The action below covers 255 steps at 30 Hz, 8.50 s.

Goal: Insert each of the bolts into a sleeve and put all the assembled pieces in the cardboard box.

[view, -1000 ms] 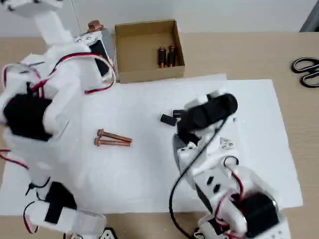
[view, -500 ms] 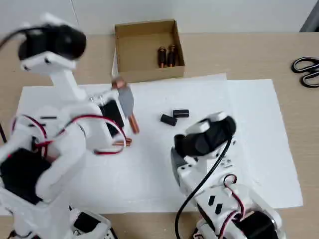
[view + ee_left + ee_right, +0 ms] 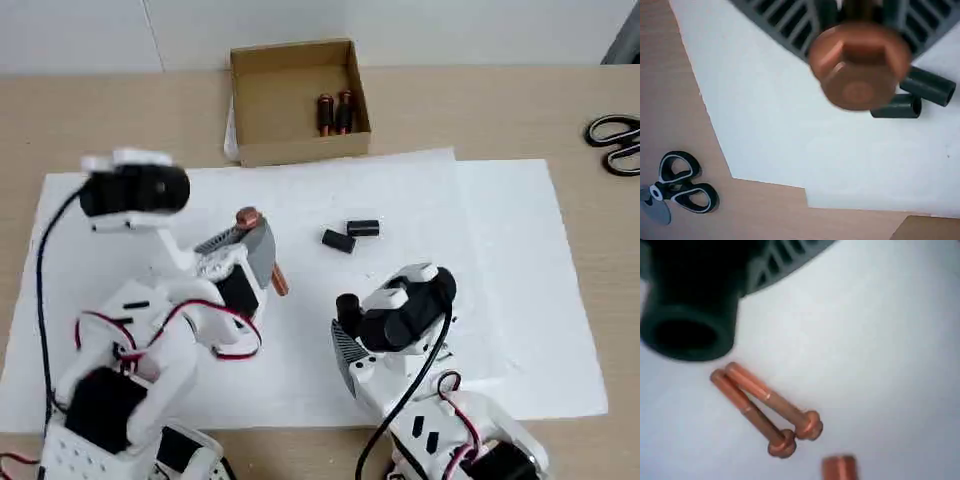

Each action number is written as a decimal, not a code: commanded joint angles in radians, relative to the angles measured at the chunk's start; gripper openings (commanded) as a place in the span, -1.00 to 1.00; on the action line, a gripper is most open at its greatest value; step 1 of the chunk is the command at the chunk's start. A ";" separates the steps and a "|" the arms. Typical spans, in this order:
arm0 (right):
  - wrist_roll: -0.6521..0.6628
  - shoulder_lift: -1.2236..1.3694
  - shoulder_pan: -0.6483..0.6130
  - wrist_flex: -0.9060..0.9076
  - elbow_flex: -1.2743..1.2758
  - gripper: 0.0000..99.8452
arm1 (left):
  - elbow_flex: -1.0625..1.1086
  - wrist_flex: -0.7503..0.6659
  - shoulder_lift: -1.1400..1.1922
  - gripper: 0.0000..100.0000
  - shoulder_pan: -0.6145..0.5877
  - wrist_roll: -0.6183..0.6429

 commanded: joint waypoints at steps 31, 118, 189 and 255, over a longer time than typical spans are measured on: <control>0.000 -0.010 -0.120 -0.099 0.074 -0.99 | 0.225 -0.235 -0.183 -0.99 0.215 -0.020; 0.049 -0.010 0.021 -0.163 0.080 -0.99 | -0.154 -0.178 0.232 -0.45 0.106 -0.272; 0.227 3.120 0.335 -0.665 -2.664 -0.99 | -1.093 0.241 1.359 -0.67 -0.308 -0.330; 0.137 1.891 0.229 0.446 -1.765 -0.54 | -1.036 0.617 0.778 -0.67 -0.301 -0.330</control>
